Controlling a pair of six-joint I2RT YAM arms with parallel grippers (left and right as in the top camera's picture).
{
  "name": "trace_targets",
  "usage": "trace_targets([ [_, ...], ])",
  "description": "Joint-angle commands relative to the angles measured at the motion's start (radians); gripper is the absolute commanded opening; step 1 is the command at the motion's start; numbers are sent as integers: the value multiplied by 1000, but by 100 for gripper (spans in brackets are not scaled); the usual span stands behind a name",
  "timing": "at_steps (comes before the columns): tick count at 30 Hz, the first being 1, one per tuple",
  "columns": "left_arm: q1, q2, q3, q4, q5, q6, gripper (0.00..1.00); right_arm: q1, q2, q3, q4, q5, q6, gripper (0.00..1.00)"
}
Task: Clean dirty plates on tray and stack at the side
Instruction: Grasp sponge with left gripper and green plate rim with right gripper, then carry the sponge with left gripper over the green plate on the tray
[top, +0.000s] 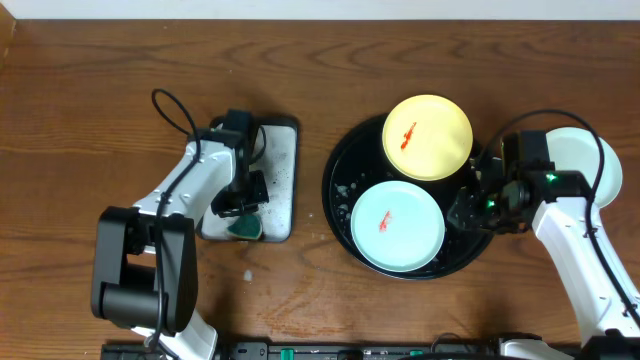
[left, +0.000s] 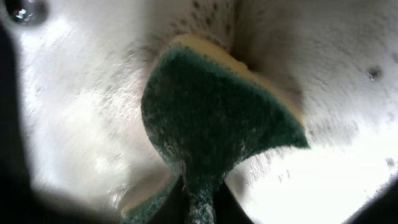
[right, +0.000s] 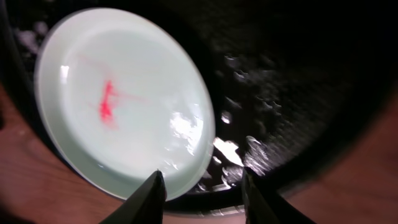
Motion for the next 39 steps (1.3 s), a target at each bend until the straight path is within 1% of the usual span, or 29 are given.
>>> trace_targets([
  [1,2,10,123,-78,12,6,7,-1,-3,-78,65,-142,-53,38],
  [4,1,8,224,-157,96,37,7,18,-2,-149,142,-137,-51,36],
  [6,0,2,278,-195,163,45,7,30,-2,-189,193,-74,-9,35],
  [8,-8,-14,312,-209,223,58,7,35,-2,-211,226,-7,33,33],
  [10,-24,-39,324,-208,264,58,7,37,-2,-229,256,39,46,30],
  [13,-60,-80,323,-208,288,58,7,37,-2,-254,295,50,47,25],
  [18,-182,-114,321,-200,287,56,8,66,2,-329,401,35,88,19],
  [19,-209,-114,314,-187,287,46,7,70,2,-342,428,30,105,18],
  [21,-279,-113,283,-135,287,-1,7,79,2,-367,486,17,129,13],
  [24,-344,-106,262,-71,287,-60,7,81,3,-377,513,34,137,1],
  [27,-434,-89,238,46,287,-111,7,81,6,-382,514,112,154,1],
  [30,-489,-67,224,113,287,-153,7,81,22,-382,515,114,150,1],
  [36,-578,16,216,196,287,-255,7,81,39,-382,516,114,192,1],
  [39,-613,73,216,236,287,-282,7,81,39,-382,518,114,200,1],
])
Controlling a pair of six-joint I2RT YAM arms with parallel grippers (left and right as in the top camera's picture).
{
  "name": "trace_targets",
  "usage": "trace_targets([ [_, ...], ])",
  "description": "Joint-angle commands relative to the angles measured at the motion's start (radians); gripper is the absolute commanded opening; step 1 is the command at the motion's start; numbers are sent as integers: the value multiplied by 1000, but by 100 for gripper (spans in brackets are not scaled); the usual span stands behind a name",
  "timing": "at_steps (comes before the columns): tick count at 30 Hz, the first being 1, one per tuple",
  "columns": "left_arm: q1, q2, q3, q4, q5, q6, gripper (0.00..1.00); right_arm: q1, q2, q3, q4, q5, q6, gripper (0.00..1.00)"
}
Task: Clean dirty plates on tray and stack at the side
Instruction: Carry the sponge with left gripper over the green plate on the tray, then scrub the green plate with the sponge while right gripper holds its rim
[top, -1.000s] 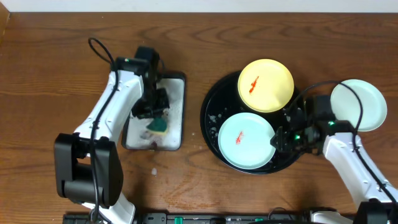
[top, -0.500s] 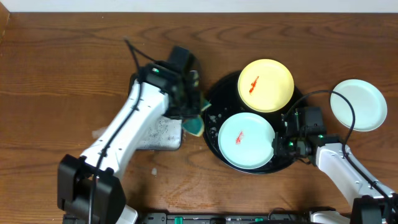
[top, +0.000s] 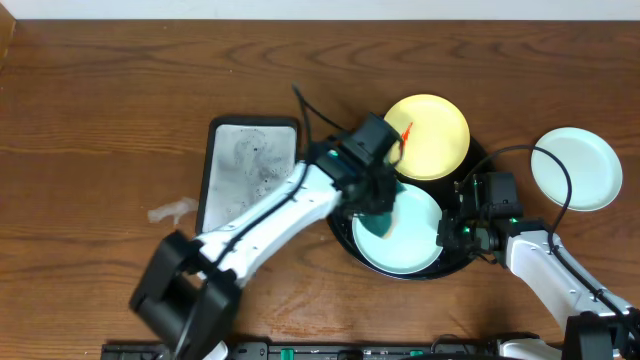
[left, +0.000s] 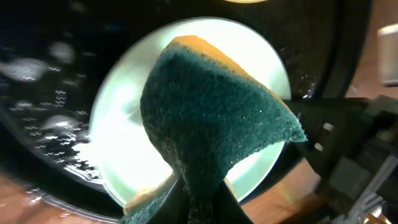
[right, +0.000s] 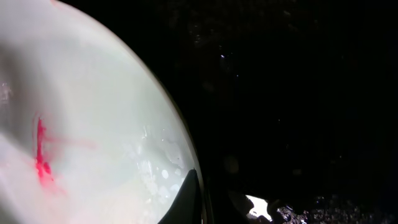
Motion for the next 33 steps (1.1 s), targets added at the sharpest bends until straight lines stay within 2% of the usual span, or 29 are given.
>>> trace_targets([
  [1,-46,87,-15,39,9,-89,8,5,27,-11,-6,56,37,1],
  [6,-103,210,-15,114,13,-165,7,5,27,-11,-7,56,44,1],
  [9,-123,270,-15,160,55,-164,8,5,27,-11,-7,56,44,1],
  [12,-120,304,-15,135,30,-147,8,5,27,-11,-9,55,44,1],
  [15,-102,303,-13,30,-166,-145,7,5,27,-11,-11,56,44,1],
  [20,-62,303,-5,-150,-608,-140,7,5,27,-11,-11,56,44,1],
  [21,-56,303,-5,-171,-675,-134,7,5,27,-11,-11,56,44,1],
  [23,-48,303,-5,-179,-719,-90,7,5,27,-11,-11,56,44,1],
  [27,-45,303,-5,-154,-661,-69,7,5,27,-11,-11,56,44,1],
  [30,-45,303,-5,-84,-429,-69,7,5,27,-11,-14,56,44,1],
  [33,-46,303,-6,29,-113,-70,7,5,27,-11,-14,56,45,1],
])
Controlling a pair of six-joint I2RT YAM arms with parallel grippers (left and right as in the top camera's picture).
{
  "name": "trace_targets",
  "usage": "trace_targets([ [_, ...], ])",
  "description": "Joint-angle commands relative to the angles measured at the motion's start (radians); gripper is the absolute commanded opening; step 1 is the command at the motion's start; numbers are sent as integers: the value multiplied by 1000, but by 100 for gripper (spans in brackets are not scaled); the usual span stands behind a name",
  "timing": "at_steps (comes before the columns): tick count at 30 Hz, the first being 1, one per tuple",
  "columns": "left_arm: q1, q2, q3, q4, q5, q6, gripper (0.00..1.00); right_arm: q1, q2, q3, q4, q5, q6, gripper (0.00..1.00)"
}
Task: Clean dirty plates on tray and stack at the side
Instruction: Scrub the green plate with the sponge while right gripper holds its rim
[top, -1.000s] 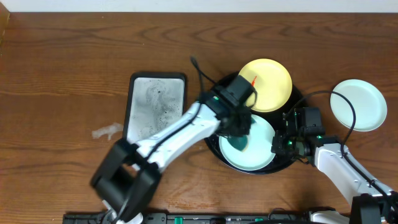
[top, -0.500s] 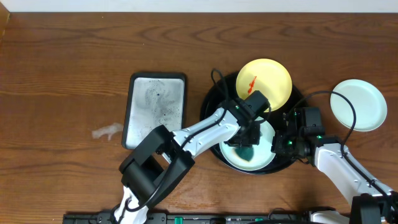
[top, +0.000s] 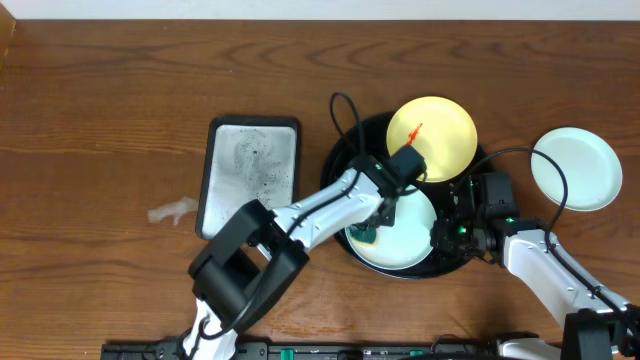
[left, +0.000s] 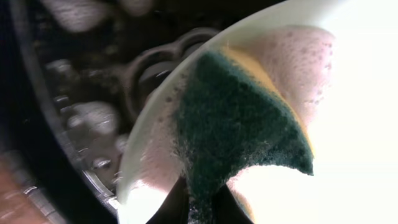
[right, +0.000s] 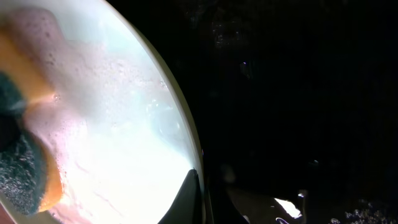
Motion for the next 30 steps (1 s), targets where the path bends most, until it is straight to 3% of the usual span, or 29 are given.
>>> trace_targets([
  [1,35,69,-50,124,325,16,7,-11,17,-11,-11,126,6,1],
  [5,24,69,-50,254,536,-21,8,-11,17,-11,-10,124,14,1],
  [14,-21,69,-50,292,578,-24,8,-11,17,-11,-11,118,26,1],
  [20,-65,69,-50,191,679,35,8,-11,17,-11,-11,118,32,1],
  [24,-79,69,-50,105,663,75,8,-11,17,-11,-10,118,32,1],
  [30,-39,69,-50,33,441,73,8,-11,17,-11,-11,118,32,1],
])
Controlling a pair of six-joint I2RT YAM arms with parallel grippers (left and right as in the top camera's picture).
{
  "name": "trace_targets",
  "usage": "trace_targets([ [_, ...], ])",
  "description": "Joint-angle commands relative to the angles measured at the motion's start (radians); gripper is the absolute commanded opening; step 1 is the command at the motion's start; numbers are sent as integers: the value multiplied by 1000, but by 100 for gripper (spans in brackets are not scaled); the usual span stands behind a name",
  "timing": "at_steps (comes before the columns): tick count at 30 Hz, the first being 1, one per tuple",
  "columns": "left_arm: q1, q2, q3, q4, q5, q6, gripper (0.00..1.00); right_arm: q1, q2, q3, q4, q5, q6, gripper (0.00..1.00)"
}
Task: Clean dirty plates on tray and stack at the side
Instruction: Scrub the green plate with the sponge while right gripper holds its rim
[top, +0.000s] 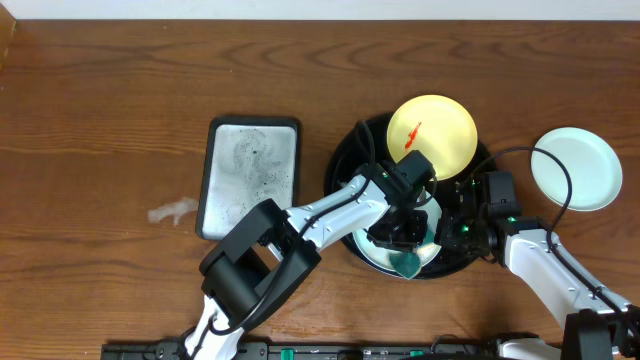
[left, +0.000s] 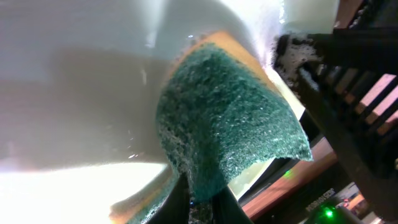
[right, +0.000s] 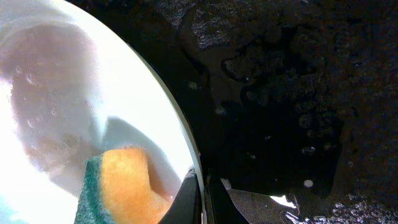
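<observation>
A pale green plate (top: 378, 248) lies at the front of the round black tray (top: 345, 170); my left arm covers most of it. My left gripper (top: 405, 250) is shut on a green and yellow sponge (top: 409, 264) pressed to the plate's front right edge. The left wrist view shows the sponge (left: 230, 140) against the wet plate (left: 87, 74) above that gripper (left: 202, 202). My right gripper (right: 200, 196) is shut on the plate's rim, with the sponge (right: 121, 183) close beside it on the plate (right: 56, 81). A yellow plate (top: 440, 145) with a red stain sits at the tray's back.
One pale plate (top: 575, 168) lies on the wood right of the tray. A grey rectangular dish (top: 250, 178) with soap residue sits left of the tray, and a crumpled clear wrapper (top: 172, 211) lies further left. The right arm (top: 545, 262) reaches in from the front right.
The sponge has moved from the plate's left part to its front right edge, close to the right gripper. The right gripper still clamps the rim. Pink foam has thinned.
At first my left gripper held the sponge in the grey dish and the right stood open by the red-stained pale plate. Then the sponge hung over that plate with the right gripper shut on its rim. Later it lay in pink foam; now no stain shows.
</observation>
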Motion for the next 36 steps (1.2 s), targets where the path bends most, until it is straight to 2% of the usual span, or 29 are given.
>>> trace_targets([
  [1,14,34,-38,-89,-167,6,8,-4,18,-16,-8,55,10,1],
  [7,106,34,-38,-186,-465,-48,8,-4,18,-16,-7,56,9,1],
  [11,171,29,-34,-216,-526,-51,7,-4,18,-16,-6,56,9,1],
  [16,236,18,-4,-223,-533,-51,7,-5,18,-16,-6,56,9,1],
  [22,251,19,-5,-89,-486,-51,8,-4,18,-16,-6,56,9,1],
  [28,163,23,-5,66,-283,-51,8,-4,18,-16,-6,56,9,1],
  [36,33,26,-6,169,-259,-94,8,-4,18,-16,-7,56,9,1],
])
